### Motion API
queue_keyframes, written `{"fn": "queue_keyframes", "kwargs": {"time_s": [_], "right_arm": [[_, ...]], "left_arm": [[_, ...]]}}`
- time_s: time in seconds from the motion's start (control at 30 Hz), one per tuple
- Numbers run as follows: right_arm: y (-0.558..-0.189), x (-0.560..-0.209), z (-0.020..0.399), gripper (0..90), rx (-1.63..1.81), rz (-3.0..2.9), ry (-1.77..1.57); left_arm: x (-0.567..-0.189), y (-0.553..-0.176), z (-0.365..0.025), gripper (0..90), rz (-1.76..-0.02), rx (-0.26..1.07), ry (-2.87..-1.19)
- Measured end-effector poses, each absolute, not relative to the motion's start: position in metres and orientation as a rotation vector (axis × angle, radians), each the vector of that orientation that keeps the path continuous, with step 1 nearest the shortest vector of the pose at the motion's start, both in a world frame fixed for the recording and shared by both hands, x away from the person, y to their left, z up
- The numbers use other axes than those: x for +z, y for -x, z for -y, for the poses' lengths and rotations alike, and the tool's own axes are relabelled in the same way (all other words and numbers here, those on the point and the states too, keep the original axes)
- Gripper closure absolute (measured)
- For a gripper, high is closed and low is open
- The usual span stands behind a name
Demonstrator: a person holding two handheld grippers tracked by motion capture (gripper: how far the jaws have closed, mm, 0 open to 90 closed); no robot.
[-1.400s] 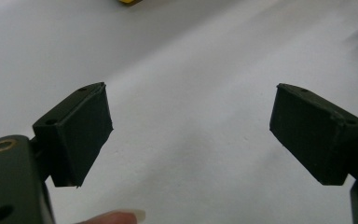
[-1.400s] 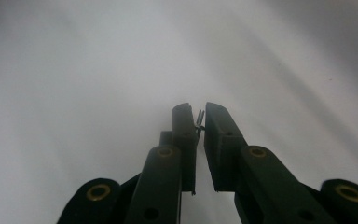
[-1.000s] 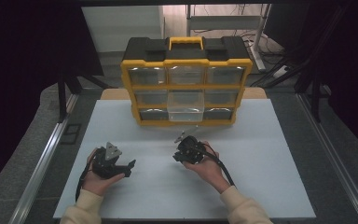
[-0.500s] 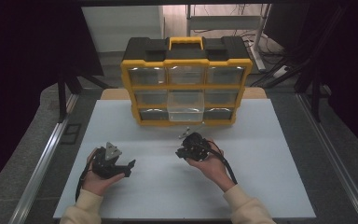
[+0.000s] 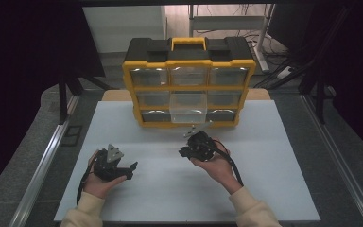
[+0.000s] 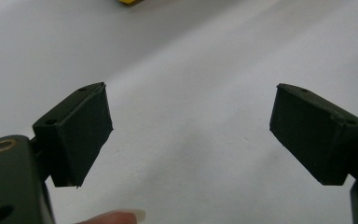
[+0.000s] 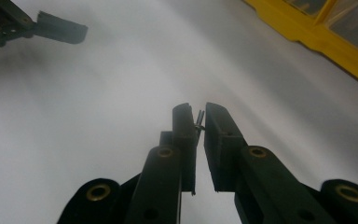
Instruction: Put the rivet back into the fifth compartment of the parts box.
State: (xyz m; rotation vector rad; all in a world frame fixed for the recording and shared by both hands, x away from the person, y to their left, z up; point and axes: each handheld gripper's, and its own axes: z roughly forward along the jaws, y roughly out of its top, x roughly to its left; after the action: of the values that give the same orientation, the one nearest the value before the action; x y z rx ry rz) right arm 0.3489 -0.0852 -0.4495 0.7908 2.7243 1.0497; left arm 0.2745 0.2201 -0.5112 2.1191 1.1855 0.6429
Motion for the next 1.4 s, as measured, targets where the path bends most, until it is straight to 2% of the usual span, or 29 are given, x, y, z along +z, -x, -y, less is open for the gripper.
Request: {"fn": "queue_keyframes", "kwargs": {"time_s": [0.67,1.4], "right_arm": [[-0.343,-0.417,0.097,82.8,1.133,-2.654,-0.77],[-0.343,-0.404,0.106,82.9,1.163,-2.625,-0.789]], "left_arm": [[-0.511,-0.274,-0.22,13.2,-1.188,0.643,-2.114],[-0.511,-0.274,-0.22,13.2,-1.191,0.641,-2.106]]}}
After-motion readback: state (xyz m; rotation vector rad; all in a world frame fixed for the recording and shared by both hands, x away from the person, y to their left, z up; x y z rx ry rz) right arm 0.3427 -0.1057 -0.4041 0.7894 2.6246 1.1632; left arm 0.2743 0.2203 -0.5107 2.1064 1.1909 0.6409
